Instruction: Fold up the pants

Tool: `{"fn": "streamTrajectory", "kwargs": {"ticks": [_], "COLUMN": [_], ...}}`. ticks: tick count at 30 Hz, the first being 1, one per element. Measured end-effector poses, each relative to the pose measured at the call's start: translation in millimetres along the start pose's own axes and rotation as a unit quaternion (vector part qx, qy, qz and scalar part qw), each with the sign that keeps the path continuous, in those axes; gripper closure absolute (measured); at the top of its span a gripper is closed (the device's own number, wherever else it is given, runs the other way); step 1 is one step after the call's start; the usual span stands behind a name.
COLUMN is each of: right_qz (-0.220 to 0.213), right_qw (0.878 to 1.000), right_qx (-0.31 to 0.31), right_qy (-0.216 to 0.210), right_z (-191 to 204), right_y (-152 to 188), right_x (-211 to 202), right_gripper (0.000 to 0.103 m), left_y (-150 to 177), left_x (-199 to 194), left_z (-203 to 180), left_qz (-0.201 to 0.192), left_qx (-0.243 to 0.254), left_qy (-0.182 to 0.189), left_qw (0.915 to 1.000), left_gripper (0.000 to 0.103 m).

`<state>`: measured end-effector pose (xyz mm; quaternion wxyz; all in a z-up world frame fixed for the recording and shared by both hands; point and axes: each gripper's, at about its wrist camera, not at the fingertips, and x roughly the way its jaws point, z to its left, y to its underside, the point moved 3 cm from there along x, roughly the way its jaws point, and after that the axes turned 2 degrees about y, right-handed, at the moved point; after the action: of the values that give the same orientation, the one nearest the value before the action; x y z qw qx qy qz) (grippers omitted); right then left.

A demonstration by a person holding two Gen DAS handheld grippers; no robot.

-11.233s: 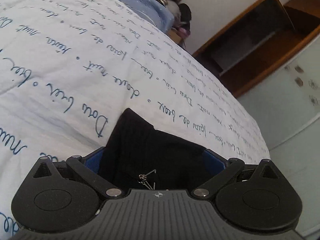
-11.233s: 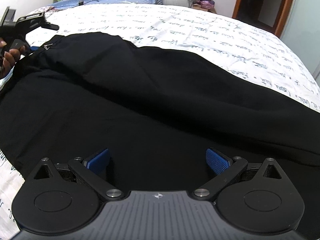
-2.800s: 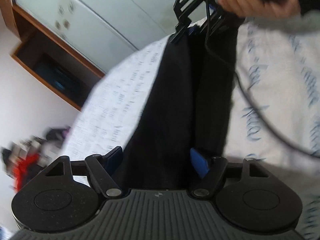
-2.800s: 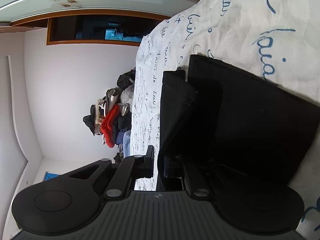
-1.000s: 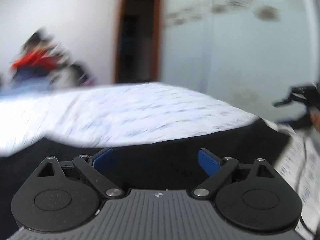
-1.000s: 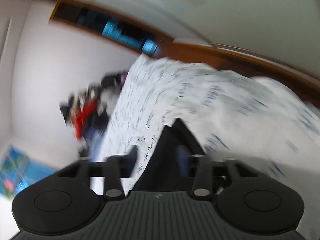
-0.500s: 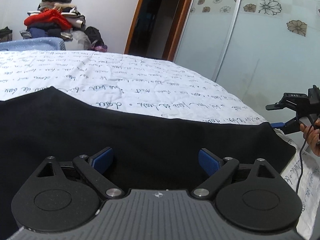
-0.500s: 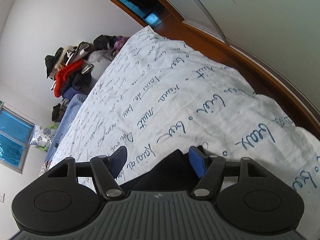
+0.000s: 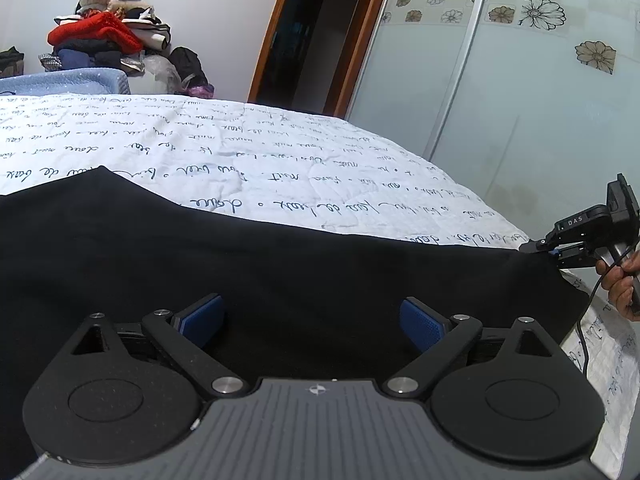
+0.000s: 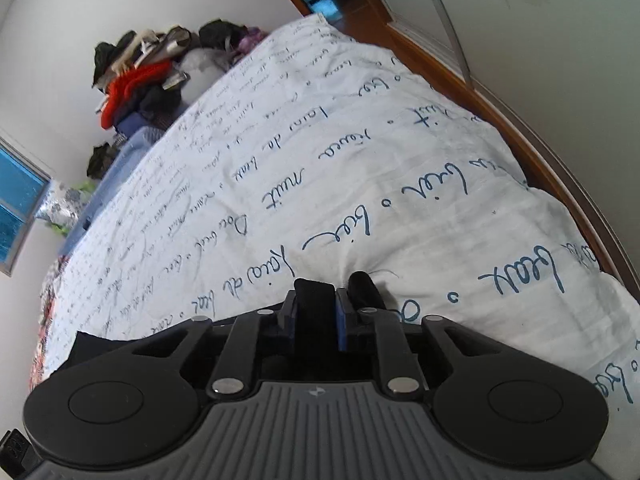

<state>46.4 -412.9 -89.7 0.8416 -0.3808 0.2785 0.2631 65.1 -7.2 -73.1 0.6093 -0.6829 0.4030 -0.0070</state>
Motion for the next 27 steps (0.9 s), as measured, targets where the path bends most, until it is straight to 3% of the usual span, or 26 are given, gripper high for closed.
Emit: {"fn": "streamTrajectory", "kwargs": {"ticks": [2,7,11,16,18,19,20,22,25,27], "right_qz": [-0.012,-0.081,-0.078,-0.121,-0.089,-0.061,-0.06,-0.073,-0.125,-0.139], "right_qw": [1.0,0.995,0.995,0.988,0.993,0.994,0.991,0.983,0.977,0.976], "right_qx": [-0.009,0.015,0.055,0.061,0.068,0.085,0.113,0.156,0.169,0.165], "right_qy": [0.001,-0.048,-0.039,-0.068,-0.027,-0.023,-0.044,-0.067,-0.034,-0.036], "right_z": [3.0,-1.0,-29.5,-20.9,-28.2,-36.0,-44.0,-53.7,-54.4,-47.8], "right_y": [2.5,5.9,12.2,2.5,-1.2,-0.5,0.8,2.7,7.9,15.8], "right_x": [-7.1,-37.4,-17.9,-23.9,-10.4,-1.8,-2.3,-15.4,-48.8,-73.2], "right_gripper": [0.092,0.094,0.094,0.094,0.095,0.095,0.093,0.088,0.086,0.086], "left_y": [0.2,0.3,0.0,0.2,-0.1,-0.3,-0.5,-0.3,-0.4,-0.5], "left_x": [0.2,-0.1,0.1,-0.3,-0.6,-0.7,-1.0,-1.2,-1.4,-1.4], "left_z": [0.2,1.1,1.0,0.6,1.5,1.7,2.0,2.4,3.4,3.7], "left_qz": [0.0,-0.001,0.0,-0.001,-0.001,-0.001,-0.002,-0.002,-0.003,-0.004], "left_qx": [-0.001,-0.004,-0.005,-0.005,-0.006,-0.007,-0.008,-0.009,-0.011,-0.013], "left_qy": [0.0,0.003,0.004,0.003,0.004,0.004,0.003,0.004,0.007,0.008], "left_qw": [1.0,1.0,1.0,1.0,1.0,1.0,1.0,1.0,0.9999,0.9999], "left_gripper": [0.006,0.006,0.006,0.006,0.006,0.006,0.006,0.006,0.005,0.005]}}
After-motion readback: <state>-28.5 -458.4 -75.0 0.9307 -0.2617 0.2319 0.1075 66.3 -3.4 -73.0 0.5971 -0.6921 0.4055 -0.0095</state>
